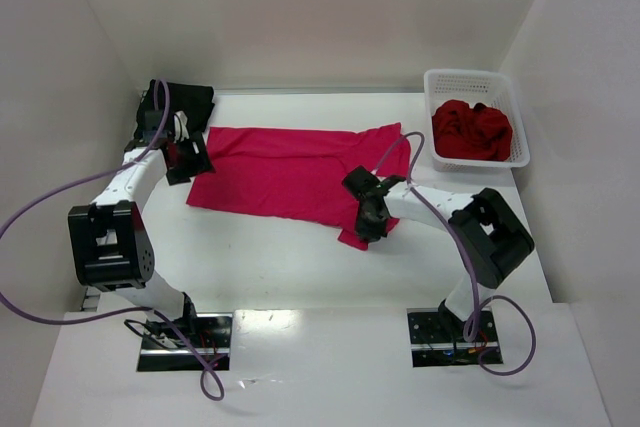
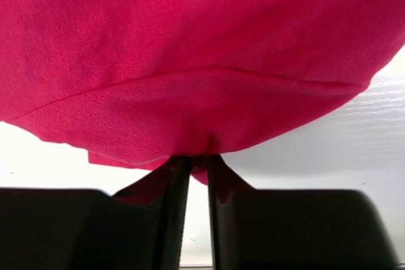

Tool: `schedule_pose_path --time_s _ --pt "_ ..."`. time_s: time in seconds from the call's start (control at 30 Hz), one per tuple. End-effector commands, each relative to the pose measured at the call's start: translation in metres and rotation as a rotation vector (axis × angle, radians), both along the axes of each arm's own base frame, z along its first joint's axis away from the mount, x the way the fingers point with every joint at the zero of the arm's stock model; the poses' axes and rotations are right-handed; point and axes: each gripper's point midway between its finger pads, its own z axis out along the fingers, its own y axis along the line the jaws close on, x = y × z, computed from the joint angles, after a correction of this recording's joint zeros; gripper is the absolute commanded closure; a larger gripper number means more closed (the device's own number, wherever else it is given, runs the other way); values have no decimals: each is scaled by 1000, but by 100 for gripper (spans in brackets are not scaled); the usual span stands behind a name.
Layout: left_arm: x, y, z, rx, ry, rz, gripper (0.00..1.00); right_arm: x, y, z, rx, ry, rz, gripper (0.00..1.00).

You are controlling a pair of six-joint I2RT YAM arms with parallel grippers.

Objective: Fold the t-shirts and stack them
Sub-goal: Grap the side of the flattened tshirt closest away from the robot with both arms

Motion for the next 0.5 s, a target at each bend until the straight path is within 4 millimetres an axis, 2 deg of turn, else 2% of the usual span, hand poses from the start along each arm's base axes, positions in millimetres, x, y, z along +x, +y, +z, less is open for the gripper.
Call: schedule_pose_path --time_s 0.0,0.07,0.17,0.2,0.37,0.47 --pt "9 2 2 20 -28 -11 21 25 4 10 -26 -97 -40 93" --pt "9 2 2 20 -28 -11 21 27 -6 25 -71 -117 -52 99" --pt "9 0 2 12 -29 -16 21 32 -10 45 -91 -154 -37 99" --pt "9 0 2 12 -29 -16 21 28 -13 51 -100 -143 -35 99" --pt "9 -3 3 3 -32 -34 21 9 -33 63 -150 -117 -2 97" --pt "9 -4 3 0 -34 -47 21 10 -44 72 -177 -128 -9 95"
